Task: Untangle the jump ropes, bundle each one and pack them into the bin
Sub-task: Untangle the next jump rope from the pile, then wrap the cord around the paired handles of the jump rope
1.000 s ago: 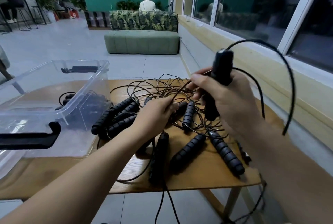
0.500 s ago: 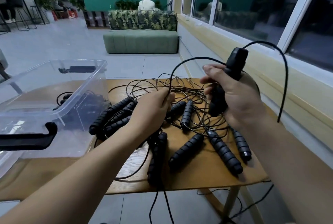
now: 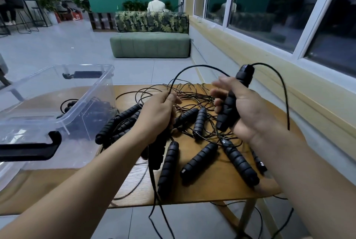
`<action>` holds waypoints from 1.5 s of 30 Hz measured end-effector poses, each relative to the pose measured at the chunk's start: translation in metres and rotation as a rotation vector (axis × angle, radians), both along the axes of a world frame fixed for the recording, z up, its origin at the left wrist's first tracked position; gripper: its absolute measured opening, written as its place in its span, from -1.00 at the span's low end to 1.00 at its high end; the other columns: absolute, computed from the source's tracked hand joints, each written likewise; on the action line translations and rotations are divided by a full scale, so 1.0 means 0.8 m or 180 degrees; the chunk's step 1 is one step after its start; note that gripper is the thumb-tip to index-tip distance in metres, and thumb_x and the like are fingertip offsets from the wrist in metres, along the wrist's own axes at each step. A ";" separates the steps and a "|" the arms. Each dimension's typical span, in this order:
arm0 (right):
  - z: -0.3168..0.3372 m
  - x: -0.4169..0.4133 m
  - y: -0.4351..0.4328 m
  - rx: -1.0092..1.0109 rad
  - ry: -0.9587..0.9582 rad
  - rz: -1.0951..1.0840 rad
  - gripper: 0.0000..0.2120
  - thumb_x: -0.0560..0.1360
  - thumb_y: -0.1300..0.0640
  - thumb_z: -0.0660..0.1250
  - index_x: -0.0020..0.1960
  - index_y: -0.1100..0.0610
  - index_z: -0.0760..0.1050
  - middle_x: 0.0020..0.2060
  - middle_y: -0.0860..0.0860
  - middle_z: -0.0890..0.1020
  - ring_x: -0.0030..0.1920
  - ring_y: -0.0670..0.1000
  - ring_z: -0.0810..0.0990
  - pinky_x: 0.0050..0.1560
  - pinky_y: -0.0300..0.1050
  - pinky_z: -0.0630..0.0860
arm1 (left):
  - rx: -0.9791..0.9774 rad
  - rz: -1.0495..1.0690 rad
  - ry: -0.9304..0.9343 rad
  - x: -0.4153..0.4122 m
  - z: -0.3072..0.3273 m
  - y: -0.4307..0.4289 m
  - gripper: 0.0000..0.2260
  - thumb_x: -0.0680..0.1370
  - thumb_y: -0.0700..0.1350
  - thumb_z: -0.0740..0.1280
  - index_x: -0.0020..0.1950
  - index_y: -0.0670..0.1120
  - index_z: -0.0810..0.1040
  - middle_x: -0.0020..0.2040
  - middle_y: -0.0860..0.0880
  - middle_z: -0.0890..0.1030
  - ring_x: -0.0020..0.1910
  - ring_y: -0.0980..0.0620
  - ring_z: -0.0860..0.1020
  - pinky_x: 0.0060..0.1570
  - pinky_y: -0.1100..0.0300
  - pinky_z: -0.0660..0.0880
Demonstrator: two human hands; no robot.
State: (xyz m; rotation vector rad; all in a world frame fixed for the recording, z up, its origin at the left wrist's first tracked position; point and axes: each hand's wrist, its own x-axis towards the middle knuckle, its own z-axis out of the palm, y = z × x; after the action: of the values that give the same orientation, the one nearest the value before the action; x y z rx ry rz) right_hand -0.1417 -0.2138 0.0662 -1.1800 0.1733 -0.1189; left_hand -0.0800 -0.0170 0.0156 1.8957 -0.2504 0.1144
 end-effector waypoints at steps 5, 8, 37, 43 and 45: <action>-0.006 0.001 0.011 0.0212 0.0300 0.0474 -0.55 0.58 -0.03 0.49 0.34 0.23 0.60 -0.13 0.05 0.74 -0.35 -0.09 0.58 -0.38 -0.25 0.54 | 0.0051 -0.0135 0.0143 -0.007 -0.001 -0.005 -0.70 0.78 0.06 0.17 0.10 -0.06 0.62 -0.35 -0.10 0.58 -0.45 -0.07 0.57 -0.46 0.14 0.51; -0.007 0.006 0.010 0.0526 0.0019 -0.0190 -0.70 0.59 0.02 0.50 0.23 0.15 0.57 -0.17 0.06 0.74 -0.38 -0.06 0.58 -0.39 -0.22 0.53 | -0.0201 -0.0057 0.0446 -0.003 0.000 -0.003 -0.68 0.78 0.05 0.16 0.11 -0.11 0.62 -0.34 -0.11 0.56 -0.46 -0.05 0.54 -0.44 0.12 0.50; -0.043 0.005 0.045 -0.1040 -0.0022 0.0472 -0.78 0.63 0.11 0.27 0.20 0.18 0.58 -0.04 0.21 0.74 -0.15 0.11 0.68 -0.11 0.10 0.64 | -0.1958 -0.0763 0.1755 -0.024 0.026 -0.018 -0.76 0.70 -0.18 0.20 -0.07 -0.15 0.60 -0.32 -0.05 0.57 -0.38 0.02 0.51 -0.21 0.11 0.53; -0.046 0.000 0.045 -0.1438 -0.0231 0.0529 -0.86 0.67 0.15 0.32 0.15 0.07 0.64 0.03 0.13 0.76 -0.04 0.04 0.73 -0.11 -0.07 0.66 | -0.1952 -0.0775 0.1662 -0.033 0.029 -0.016 -0.68 0.73 0.10 0.25 0.04 -0.10 0.63 -0.20 -0.09 0.64 -0.28 -0.05 0.59 -0.12 0.04 0.57; -0.047 -0.001 0.046 -0.1452 -0.0299 0.0592 -0.87 0.68 0.17 0.34 0.15 0.05 0.65 0.00 0.06 0.77 -0.04 0.00 0.74 -0.12 -0.13 0.66 | -0.1981 -0.0751 0.1618 -0.034 0.032 -0.015 -0.64 0.70 0.13 0.30 0.17 -0.16 0.61 -0.12 -0.14 0.67 -0.19 -0.10 0.64 -0.07 0.00 0.64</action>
State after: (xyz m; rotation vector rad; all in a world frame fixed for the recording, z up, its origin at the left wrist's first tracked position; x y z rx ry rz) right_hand -0.1428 -0.1770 0.0284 -1.6349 -0.0518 -0.0503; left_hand -0.1074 -0.0289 0.0410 1.2118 -0.0721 -0.4045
